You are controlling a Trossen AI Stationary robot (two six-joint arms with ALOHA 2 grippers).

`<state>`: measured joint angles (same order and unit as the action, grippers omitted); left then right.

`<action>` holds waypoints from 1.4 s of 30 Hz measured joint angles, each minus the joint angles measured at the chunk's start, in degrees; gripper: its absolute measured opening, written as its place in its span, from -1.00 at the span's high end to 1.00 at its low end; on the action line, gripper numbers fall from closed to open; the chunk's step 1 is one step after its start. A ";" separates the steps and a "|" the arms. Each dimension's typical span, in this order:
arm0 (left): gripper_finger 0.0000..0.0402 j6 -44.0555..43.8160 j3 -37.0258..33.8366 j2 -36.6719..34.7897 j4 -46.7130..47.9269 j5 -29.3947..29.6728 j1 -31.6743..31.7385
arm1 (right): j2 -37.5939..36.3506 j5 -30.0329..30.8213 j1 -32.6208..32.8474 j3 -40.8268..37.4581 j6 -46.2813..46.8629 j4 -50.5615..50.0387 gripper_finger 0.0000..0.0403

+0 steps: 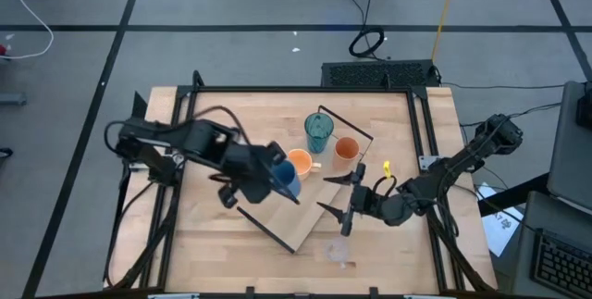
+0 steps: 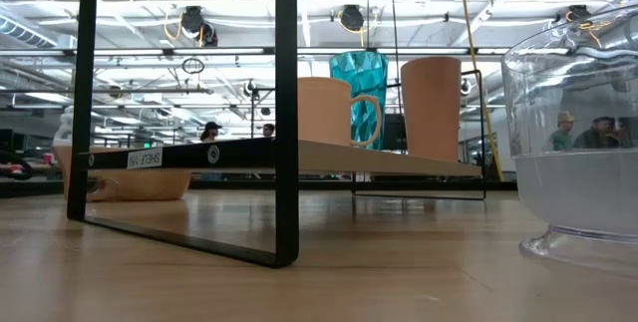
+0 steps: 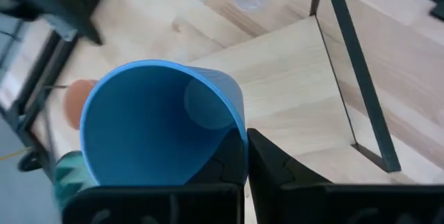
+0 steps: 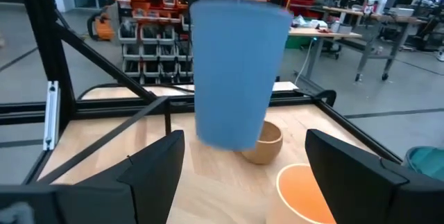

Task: Stack small to large cups/mugs on shelf
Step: Put the blue cup on the shelf

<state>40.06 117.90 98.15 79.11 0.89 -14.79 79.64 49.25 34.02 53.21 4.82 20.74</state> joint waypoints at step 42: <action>0.98 3.60 -0.03 3.84 -2.97 0.17 -0.78 | 4.56 -24.03 -13.09 0.03 9.37 2.27 -0.91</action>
<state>43.66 117.86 102.00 76.14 1.06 -15.57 84.19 25.22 20.93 53.24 14.19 23.01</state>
